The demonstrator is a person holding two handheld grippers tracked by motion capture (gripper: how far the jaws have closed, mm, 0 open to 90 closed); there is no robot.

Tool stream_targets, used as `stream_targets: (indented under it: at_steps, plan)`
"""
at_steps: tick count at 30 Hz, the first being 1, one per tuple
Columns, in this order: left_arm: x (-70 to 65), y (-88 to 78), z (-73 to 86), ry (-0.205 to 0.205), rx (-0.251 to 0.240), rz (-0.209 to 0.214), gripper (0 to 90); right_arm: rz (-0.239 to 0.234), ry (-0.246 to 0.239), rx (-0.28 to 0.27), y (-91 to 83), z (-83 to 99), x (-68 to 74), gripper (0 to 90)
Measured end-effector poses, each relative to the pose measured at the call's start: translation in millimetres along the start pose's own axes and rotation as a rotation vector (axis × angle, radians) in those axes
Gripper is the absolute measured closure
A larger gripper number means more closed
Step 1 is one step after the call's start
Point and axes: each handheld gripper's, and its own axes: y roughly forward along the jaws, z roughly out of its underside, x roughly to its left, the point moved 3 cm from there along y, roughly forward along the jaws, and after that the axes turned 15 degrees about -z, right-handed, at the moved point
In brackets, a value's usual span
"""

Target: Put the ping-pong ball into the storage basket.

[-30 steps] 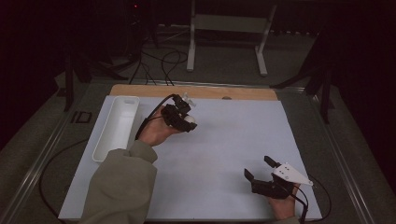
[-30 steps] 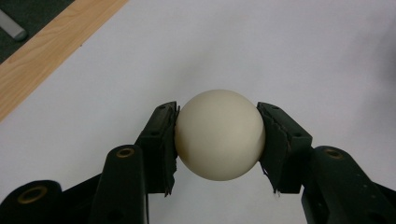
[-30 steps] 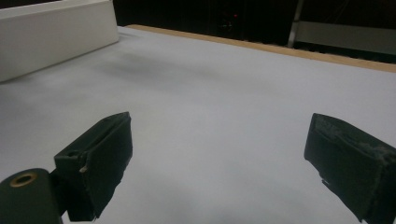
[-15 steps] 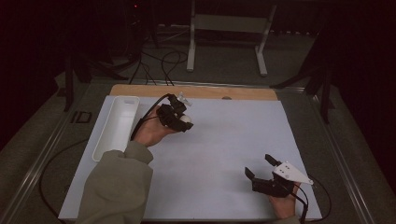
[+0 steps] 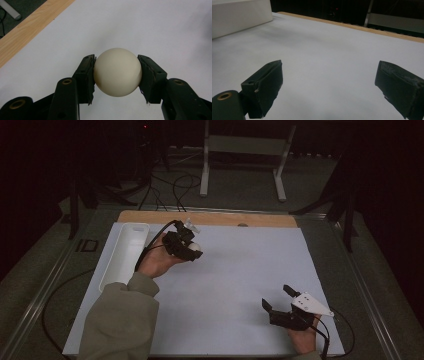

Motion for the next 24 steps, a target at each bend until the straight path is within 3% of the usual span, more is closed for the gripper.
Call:
stream_targets:
  at_steps: [24]
  plan:
    - [9.6, -8.7, 13.4, -0.007, 0.0, -0.018, 51.4, 0.002, -0.002, 0.004, 0.7, 0.3, 0.4, 7.5]
